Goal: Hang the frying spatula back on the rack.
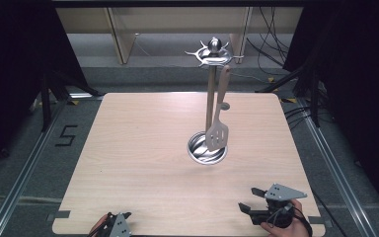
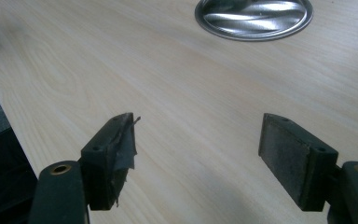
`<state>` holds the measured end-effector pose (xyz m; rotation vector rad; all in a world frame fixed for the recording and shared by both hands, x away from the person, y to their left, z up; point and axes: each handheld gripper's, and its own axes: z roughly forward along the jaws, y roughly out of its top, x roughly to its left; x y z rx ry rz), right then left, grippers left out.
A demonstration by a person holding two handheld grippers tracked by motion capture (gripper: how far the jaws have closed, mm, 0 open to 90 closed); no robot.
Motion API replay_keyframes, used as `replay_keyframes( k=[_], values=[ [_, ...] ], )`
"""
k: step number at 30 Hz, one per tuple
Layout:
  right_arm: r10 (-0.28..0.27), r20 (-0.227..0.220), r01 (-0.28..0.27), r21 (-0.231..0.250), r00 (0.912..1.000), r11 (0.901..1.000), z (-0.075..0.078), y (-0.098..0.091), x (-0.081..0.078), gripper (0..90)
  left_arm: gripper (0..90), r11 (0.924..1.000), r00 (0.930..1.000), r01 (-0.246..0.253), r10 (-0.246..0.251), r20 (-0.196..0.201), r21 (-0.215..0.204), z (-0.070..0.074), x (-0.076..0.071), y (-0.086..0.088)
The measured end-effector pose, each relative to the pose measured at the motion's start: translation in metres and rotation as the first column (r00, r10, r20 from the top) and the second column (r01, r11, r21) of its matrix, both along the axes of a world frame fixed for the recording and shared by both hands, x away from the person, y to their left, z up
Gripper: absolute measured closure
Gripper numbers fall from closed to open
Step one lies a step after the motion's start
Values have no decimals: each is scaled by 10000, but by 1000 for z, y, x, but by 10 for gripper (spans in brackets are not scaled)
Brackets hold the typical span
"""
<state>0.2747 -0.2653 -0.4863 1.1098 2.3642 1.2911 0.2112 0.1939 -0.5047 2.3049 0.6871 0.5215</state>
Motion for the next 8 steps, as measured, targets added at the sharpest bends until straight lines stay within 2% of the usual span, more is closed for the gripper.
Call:
replay_keyframes(
  k=[3, 4, 6, 8],
  values=[
    [57, 46, -56, -75, 10000, 10000, -1, -1, 0, 282, 174, 10000, 10000, -8, 8, 29, -47, 0, 0, 0],
    [134, 308, -128, -211, 9994, 9997, -1, -3, 2, 282, 174, 10000, 10000, -1, 1, 45, -48, 0, 0, 0],
    [68, 467, -56, -249, 9989, 9997, -1, -4, 2, 282, 174, 10000, 10000, -17, 17, 25, -55, 0, 0, 0],
    [58, 216, -54, -169, 9998, 9998, 0, -6, 2, 282, 174, 10000, 10000, -17, 17, 7, 1, 0, 0, 0]
  ],
)
